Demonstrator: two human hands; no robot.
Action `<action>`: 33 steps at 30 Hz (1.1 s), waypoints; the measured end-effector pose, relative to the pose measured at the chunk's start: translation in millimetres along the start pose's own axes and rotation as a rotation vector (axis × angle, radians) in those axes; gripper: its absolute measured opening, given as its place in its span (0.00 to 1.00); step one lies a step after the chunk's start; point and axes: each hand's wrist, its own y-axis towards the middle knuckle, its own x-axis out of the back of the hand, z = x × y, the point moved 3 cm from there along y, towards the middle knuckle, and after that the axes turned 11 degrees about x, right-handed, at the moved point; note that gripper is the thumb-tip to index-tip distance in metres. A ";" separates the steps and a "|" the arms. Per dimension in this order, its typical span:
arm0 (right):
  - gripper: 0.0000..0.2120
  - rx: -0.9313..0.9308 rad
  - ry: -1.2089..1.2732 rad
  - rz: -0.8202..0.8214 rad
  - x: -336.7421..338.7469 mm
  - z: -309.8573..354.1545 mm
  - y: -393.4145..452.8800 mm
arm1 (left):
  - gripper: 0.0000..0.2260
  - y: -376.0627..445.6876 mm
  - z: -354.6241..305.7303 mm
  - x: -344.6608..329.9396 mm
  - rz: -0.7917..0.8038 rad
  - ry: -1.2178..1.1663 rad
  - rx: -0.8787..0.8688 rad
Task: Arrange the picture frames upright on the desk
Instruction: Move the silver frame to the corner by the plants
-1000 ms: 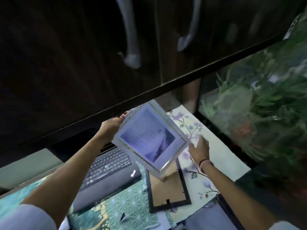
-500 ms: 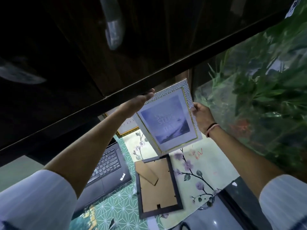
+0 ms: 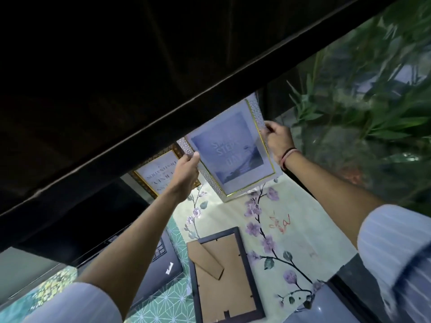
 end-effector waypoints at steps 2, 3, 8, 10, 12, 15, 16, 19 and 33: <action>0.13 0.035 -0.056 0.032 -13.3 0.0 19.2 | 0.04 10.4 -8.9 4.7 -0.072 -0.036 0.013; 0.14 0.037 -0.083 0.047 -19.5 -3.9 28.8 | 0.06 15.2 -13.2 7.8 -0.093 -0.053 0.029; 0.18 0.059 -0.130 0.049 -47.6 -13.8 57.7 | 0.14 37.4 -19.8 21.4 -0.196 -0.025 0.062; 0.16 0.061 -0.130 0.055 -54.9 -13.9 62.1 | 0.19 42.2 -21.4 23.9 -0.211 -0.011 0.053; 0.16 0.095 -0.160 0.057 -60.2 -13.4 68.0 | 0.24 46.5 -22.7 26.0 -0.214 0.010 0.046; 0.20 0.146 -0.253 0.099 -68.0 -26.7 86.9 | 0.24 49.2 -24.8 26.5 -0.218 0.025 0.019; 0.20 0.142 -0.273 0.105 -70.4 -26.4 90.6 | 0.25 48.9 -25.8 27.0 -0.226 0.038 0.017; 0.11 0.139 -0.263 0.124 -77.1 -8.8 86.3 | 0.26 48.0 -26.6 27.7 -0.234 0.073 0.009; 0.35 -0.001 -0.139 0.291 -92.8 -19.7 83.7 | 0.23 51.5 -30.7 26.7 -0.220 0.141 -0.025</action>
